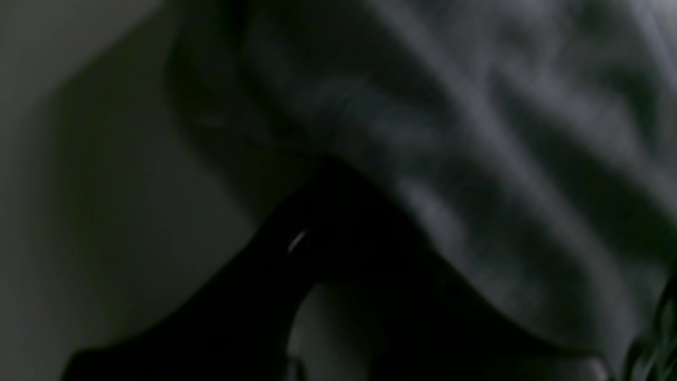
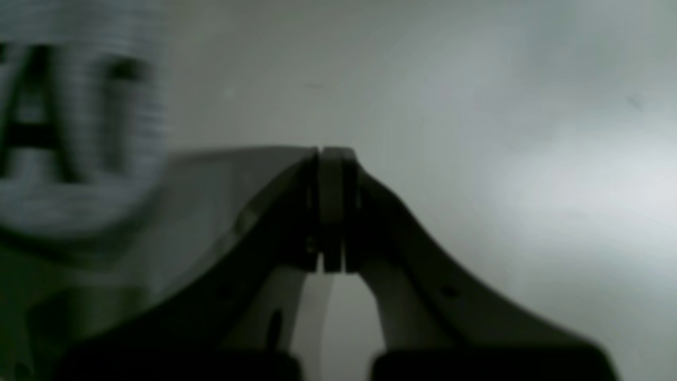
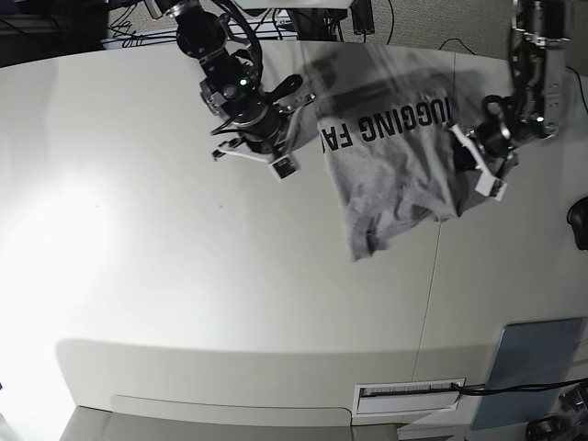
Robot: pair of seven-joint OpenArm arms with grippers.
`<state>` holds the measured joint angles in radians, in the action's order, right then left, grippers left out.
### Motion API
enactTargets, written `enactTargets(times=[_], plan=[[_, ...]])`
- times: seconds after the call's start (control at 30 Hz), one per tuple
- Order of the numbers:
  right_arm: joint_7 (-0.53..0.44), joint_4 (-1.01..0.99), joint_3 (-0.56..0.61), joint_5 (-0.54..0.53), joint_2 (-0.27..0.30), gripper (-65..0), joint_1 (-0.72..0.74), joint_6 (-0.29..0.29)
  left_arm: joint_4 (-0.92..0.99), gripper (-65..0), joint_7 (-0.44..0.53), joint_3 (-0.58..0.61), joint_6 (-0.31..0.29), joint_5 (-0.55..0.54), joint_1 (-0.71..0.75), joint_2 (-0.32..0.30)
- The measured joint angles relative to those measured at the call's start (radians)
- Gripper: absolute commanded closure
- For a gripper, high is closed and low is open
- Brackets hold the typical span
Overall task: Fold the T-shirt properly
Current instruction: 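Open both grippers and raise them away from the folded shirt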
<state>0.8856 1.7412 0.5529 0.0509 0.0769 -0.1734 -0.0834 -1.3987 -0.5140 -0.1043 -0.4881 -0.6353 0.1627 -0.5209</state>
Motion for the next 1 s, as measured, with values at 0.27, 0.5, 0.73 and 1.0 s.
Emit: enactTargets(times=[0.27,0.5,0.73,1.0], plan=[[0.004,0.0,0.011,0.004,0.0,0.0,-0.003,0.0,0.045,0.0,0.009,-0.001,0.028,0.188,-0.127,0.151],[-0.001,0.005,-0.016,0.071,0.041,0.0,-0.003,0.031,0.048,0.0,0.007,-0.001,0.1,0.221,-0.163,0.15],[0.016,0.079,-0.132,0.014,0.124,0.0,-0.043,0.05,-0.028,0.0,-0.009,-0.001,0.11,0.175,-0.116,0.042],[0.014,0.31,-0.28,-0.022,0.181,0.0,-0.208,0.05,-0.282,0.0,-0.011,-0.016,0.208,0.182,0.085,-0.017]])
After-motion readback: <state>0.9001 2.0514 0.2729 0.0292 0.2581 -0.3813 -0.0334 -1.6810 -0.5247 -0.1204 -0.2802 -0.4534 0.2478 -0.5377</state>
